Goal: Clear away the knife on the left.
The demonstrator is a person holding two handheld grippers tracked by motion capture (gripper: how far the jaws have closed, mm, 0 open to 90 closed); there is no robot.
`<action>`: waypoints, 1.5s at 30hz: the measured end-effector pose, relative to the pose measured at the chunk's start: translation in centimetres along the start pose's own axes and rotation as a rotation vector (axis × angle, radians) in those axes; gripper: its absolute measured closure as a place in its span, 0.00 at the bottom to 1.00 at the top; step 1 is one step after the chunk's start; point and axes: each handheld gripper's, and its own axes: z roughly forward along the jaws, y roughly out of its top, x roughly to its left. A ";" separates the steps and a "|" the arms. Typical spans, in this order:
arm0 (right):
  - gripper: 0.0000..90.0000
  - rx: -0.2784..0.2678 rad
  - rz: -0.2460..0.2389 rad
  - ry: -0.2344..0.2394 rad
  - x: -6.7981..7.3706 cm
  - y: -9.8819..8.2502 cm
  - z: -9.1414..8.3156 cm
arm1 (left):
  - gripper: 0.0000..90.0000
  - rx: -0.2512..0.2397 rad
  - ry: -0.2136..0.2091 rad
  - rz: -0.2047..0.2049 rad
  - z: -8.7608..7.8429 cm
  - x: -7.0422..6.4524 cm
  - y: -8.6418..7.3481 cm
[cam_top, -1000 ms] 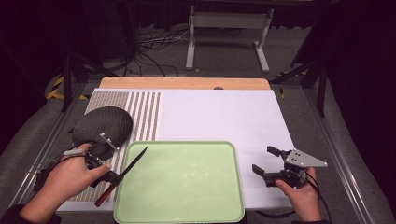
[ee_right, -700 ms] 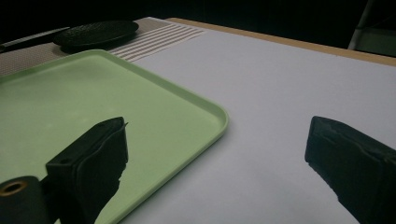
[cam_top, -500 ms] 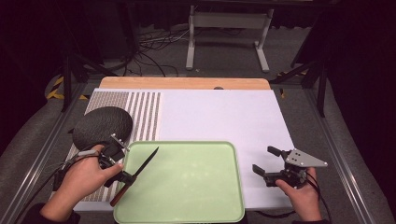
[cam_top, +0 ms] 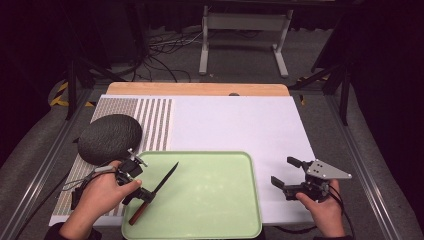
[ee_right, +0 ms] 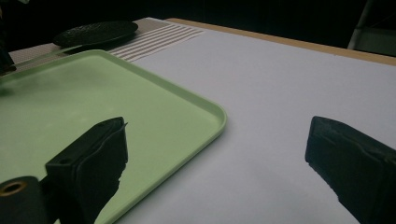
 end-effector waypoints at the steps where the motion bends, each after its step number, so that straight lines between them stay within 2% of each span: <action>1: 0.07 0.002 0.002 0.003 0.0 -0.1 0.1 | 0.86 0.000 -0.002 -0.003 0.1 0.0 0.0; 6: 0.07 0.010 -0.002 0.006 0.1 -0.1 0.2 | 0.86 0.011 -0.001 -0.004 0.5 0.2 0.0; 9: 0.07 0.006 -0.002 0.005 0.1 -0.1 0.2 | 0.86 0.008 0.004 -0.036 0.8 0.6 0.0; 12: 0.07 0.004 0.004 0.005 0.1 0.0 0.1 | 0.86 0.032 0.014 -0.055 1.5 1.0 0.0; 24: 0.07 0.002 0.004 0.011 0.0 -0.1 0.1 | 0.86 0.053 0.018 -0.079 2.2 1.3 0.0; 37: 0.07 0.009 0.006 0.015 0.0 -0.2 0.1 | 0.86 0.066 0.035 -0.064 2.5 1.3 0.0; 40: 0.07 0.009 0.006 0.015 0.0 -0.2 0.1 | 0.85 0.062 0.050 -0.052 2.5 1.2 0.1; 41: 0.07 0.010 0.006 0.016 0.0 -0.2 0.1 | 0.85 0.069 0.048 -0.036 2.4 1.2 0.1; 45: 0.07 0.019 0.007 0.023 0.0 -0.2 0.2 | 0.74 0.039 0.044 -0.031 2.1 0.7 0.0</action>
